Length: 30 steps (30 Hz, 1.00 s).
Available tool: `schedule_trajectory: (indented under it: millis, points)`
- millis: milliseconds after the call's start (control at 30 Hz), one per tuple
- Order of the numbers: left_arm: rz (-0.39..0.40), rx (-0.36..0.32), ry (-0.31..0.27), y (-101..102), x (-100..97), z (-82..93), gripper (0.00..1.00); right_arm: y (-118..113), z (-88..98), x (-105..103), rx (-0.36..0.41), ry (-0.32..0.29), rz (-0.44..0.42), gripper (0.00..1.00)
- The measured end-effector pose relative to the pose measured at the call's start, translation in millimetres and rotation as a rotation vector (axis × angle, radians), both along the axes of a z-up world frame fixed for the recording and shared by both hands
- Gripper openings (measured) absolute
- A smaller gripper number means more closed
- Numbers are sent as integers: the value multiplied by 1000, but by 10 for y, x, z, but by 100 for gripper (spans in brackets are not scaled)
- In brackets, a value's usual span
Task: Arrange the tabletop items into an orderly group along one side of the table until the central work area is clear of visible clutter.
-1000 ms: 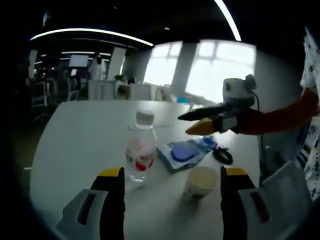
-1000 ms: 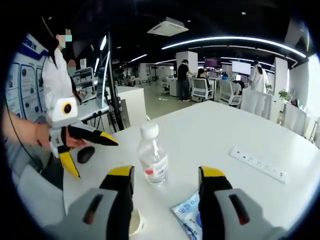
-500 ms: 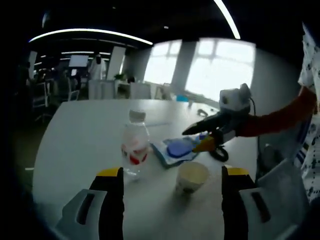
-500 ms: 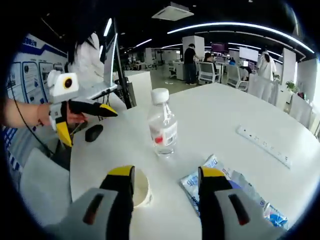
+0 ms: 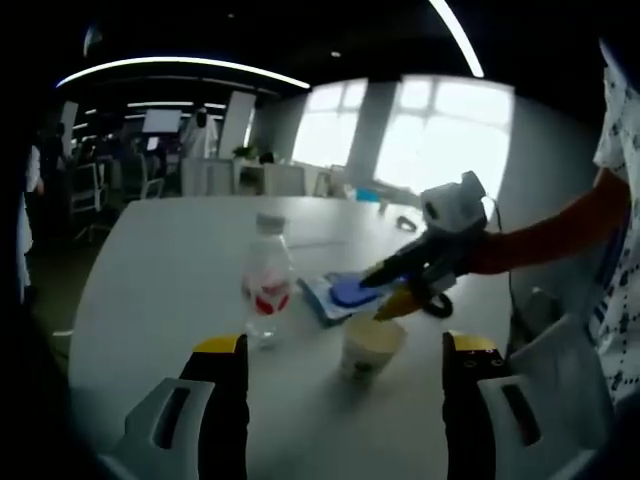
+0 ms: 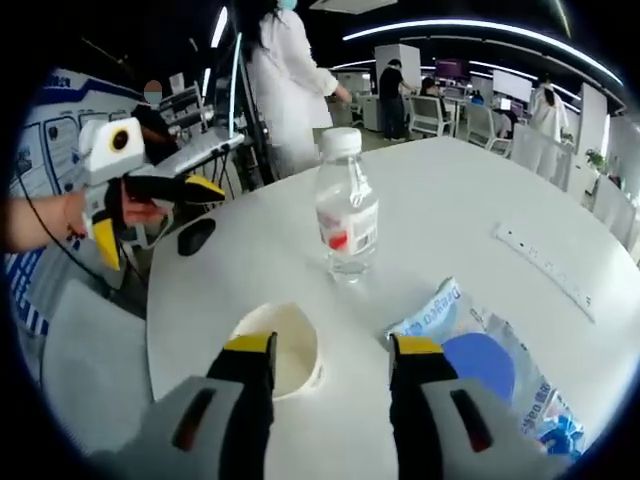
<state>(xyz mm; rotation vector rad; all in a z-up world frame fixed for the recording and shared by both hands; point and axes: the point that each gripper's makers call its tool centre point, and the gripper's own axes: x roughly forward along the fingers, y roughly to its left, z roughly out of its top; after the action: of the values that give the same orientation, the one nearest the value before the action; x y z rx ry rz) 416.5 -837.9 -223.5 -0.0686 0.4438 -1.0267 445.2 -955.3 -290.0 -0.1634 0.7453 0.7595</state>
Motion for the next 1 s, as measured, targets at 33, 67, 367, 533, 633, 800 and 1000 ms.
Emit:
schedule_trajectory:
  millis: [33, 67, 367, 533, 633, 800, 1000]
  points:
    - [0, 1, 0, -1, -3, 0, 76, 6, -21, -10, -3, 8, 2, 42]
    - [0, 2, -2, -1, -13, 0, 76, 9, -40, -16, -6, 14, 3, 42]
    - [3, 2, -2, -5, -40, -6, 75, 78, -192, -55, -33, 73, 20, 30]
    - [4, 6, -1, 4, -43, -18, 75, 60, -280, -84, -55, 109, 12, 19]
    - [4, 3, -2, -4, -45, -20, 75, 57, -292, -80, -54, 115, -6, 11]
    - [4, -1, 0, -19, -50, -26, 74, 55, -304, -69, -58, 113, -17, 2]
    - [5, -2, 3, -20, -67, -34, 74, 68, -295, -71, -50, 120, -26, 0]
